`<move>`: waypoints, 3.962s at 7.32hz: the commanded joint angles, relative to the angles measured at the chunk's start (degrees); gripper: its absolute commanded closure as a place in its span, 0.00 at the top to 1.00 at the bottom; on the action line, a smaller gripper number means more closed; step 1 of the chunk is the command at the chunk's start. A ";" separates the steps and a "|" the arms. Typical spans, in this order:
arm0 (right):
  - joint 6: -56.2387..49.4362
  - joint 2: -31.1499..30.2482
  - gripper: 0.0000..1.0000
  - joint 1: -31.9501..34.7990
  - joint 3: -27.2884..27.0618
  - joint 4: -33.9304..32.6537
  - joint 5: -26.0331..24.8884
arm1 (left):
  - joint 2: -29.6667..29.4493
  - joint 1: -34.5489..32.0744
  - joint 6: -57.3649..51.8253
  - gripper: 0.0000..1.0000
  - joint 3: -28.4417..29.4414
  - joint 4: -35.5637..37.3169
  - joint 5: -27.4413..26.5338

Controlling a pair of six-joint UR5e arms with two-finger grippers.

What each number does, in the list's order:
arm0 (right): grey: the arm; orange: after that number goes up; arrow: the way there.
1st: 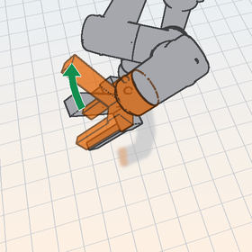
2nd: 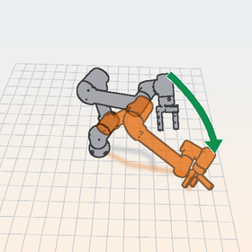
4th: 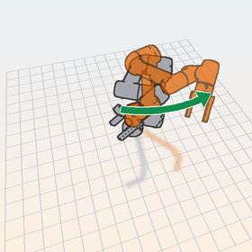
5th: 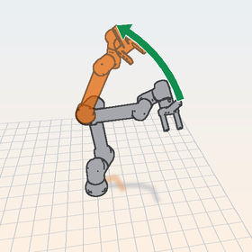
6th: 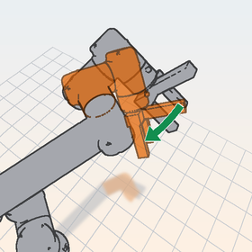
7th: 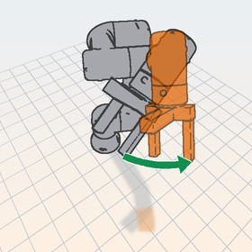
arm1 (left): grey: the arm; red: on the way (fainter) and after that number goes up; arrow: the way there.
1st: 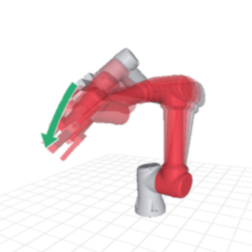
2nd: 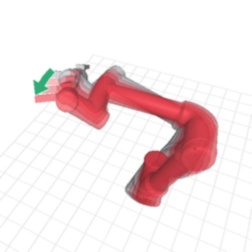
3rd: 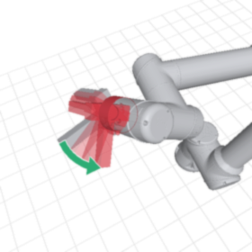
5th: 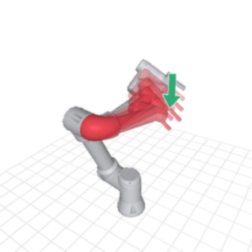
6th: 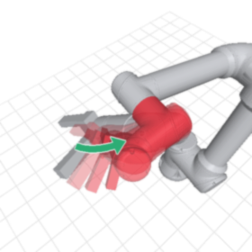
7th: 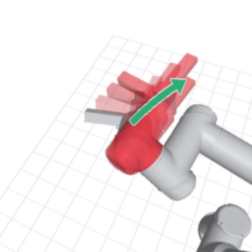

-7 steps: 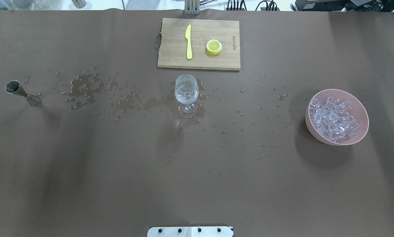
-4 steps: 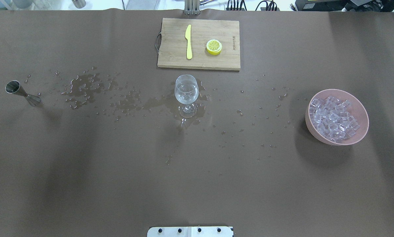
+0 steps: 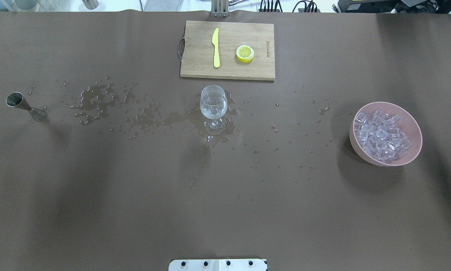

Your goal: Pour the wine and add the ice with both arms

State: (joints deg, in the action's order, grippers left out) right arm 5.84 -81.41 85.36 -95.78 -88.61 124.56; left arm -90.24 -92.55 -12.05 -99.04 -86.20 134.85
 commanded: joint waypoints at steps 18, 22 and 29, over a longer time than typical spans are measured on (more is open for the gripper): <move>-8.92 -0.59 1.00 -0.37 -0.19 0.19 -0.98 | 9.28 23.85 58.85 0.99 -19.06 -41.16 -28.08; -8.92 -0.94 1.00 -0.37 -0.19 0.19 -0.90 | 11.49 40.22 81.42 0.99 -20.67 -41.16 -57.87; -8.92 -0.95 1.00 -0.37 -0.10 0.19 -0.99 | 9.04 57.03 103.70 0.99 -6.46 -40.89 -92.46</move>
State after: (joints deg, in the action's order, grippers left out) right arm -3.12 -82.35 84.99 -95.87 -88.42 123.57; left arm -79.71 -37.71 89.11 -108.87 -127.13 45.94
